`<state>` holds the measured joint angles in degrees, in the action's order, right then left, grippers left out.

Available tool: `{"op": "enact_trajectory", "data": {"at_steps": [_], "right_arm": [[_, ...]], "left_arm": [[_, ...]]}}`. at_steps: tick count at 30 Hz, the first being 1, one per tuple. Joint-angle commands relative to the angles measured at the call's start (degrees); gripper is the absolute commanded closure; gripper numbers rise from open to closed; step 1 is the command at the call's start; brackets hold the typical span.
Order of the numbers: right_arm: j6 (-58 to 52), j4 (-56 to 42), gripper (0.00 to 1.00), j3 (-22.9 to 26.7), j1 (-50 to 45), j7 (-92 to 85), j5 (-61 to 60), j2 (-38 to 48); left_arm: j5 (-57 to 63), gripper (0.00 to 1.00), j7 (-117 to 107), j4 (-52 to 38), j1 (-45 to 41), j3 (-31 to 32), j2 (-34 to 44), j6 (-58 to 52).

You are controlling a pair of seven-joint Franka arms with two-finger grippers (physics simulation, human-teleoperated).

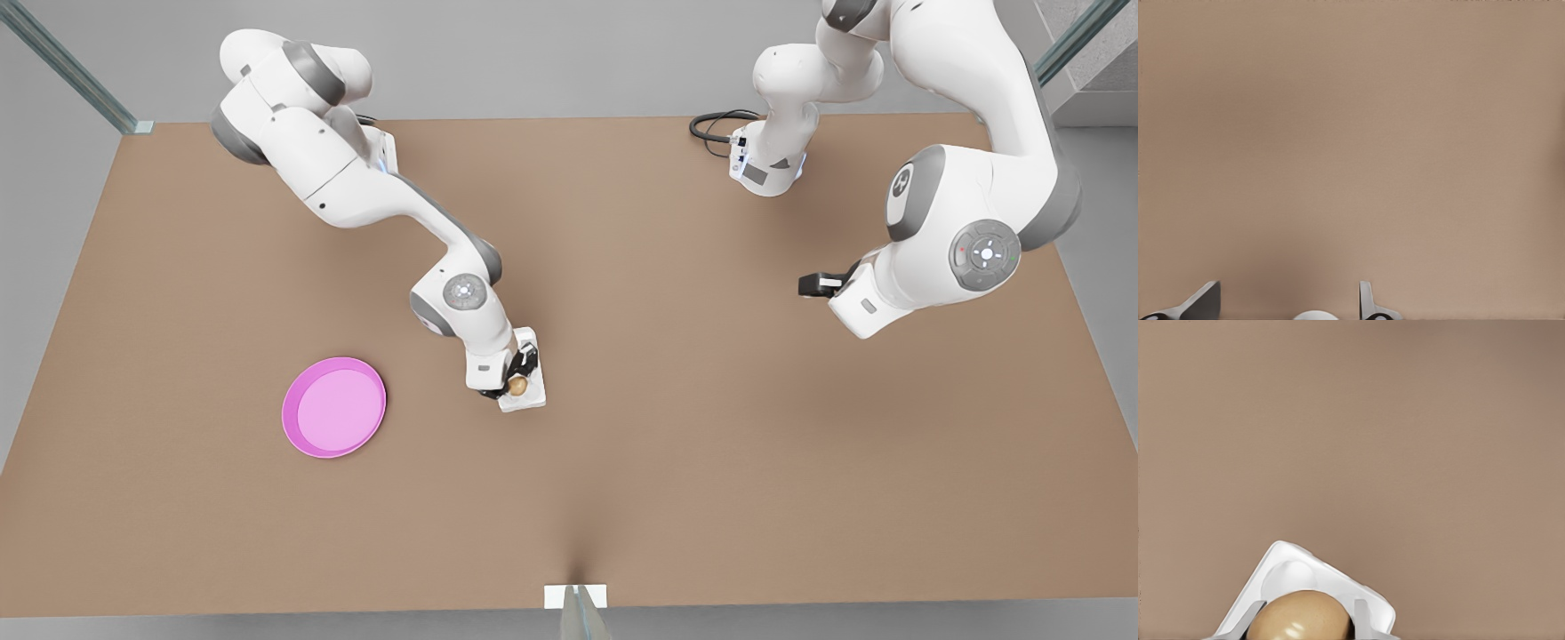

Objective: Pack egg into the box and close the box lid

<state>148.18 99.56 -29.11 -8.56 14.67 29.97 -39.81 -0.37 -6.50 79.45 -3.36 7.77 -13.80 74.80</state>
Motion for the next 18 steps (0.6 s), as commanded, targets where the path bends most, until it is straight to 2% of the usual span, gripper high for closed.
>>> {"op": "enact_trajectory", "data": {"at_steps": [1,5,8,10,11,12,14,15,16,17,18], "right_arm": [[0.2,0.0,0.00,-0.1,0.0,-1.3,-1.5,0.0],[0.1,-0.2,0.00,-0.2,0.4,-1.4,-2.0,0.7],[-4.2,0.0,0.00,-0.1,3.5,-2.5,-3.6,5.8],[-12.6,-0.3,0.00,9.1,4.2,-15.6,-22.8,14.0],[-18.5,-0.3,0.00,12.8,5.9,-18.0,-26.0,18.1],[-25.7,-1.1,0.00,16.7,6.3,-18.7,-26.2,22.7],[-41.2,-8.9,0.00,27.1,7.1,-23.4,-31.7,25.7],[-51.3,-14.7,0.00,29.7,8.3,-24.0,-31.8,26.4],[-58.9,-16.3,0.00,30.1,10.0,-23.6,-31.6,29.1],[-63.3,-17.6,0.00,30.9,10.5,-21.3,-31.5,29.8],[-64.6,-17.6,0.00,30.3,10.7,-15.4,-31.4,30.1]], "left_arm": [[0.0,0.00,0.0,0.0,0.0,0.0,0.0,0.1],[0.0,0.00,-0.1,0.0,0.0,0.1,0.0,0.2],[-0.1,0.00,-0.1,0.0,0.0,0.1,-0.1,0.2],[-0.1,0.00,-0.1,0.0,0.0,0.1,-0.2,0.4],[-0.4,0.00,0.7,0.0,0.0,0.1,-0.3,0.2],[-0.4,0.00,-0.1,0.1,0.0,3.4,-0.3,0.3],[-0.8,0.00,-3.4,-0.1,-0.1,10.1,-0.3,0.5],[-0.8,0.00,-5.9,0.0,-1.8,12.3,-0.6,0.6],[-0.8,0.14,-20.9,-1.8,-11.3,12.6,-3.4,0.8],[-0.7,0.25,-37.2,-7.9,-22.4,12.6,-10.1,2.4],[-1.2,0.44,-42.6,-9.4,-27.6,12.6,-13.7,8.5]]}}
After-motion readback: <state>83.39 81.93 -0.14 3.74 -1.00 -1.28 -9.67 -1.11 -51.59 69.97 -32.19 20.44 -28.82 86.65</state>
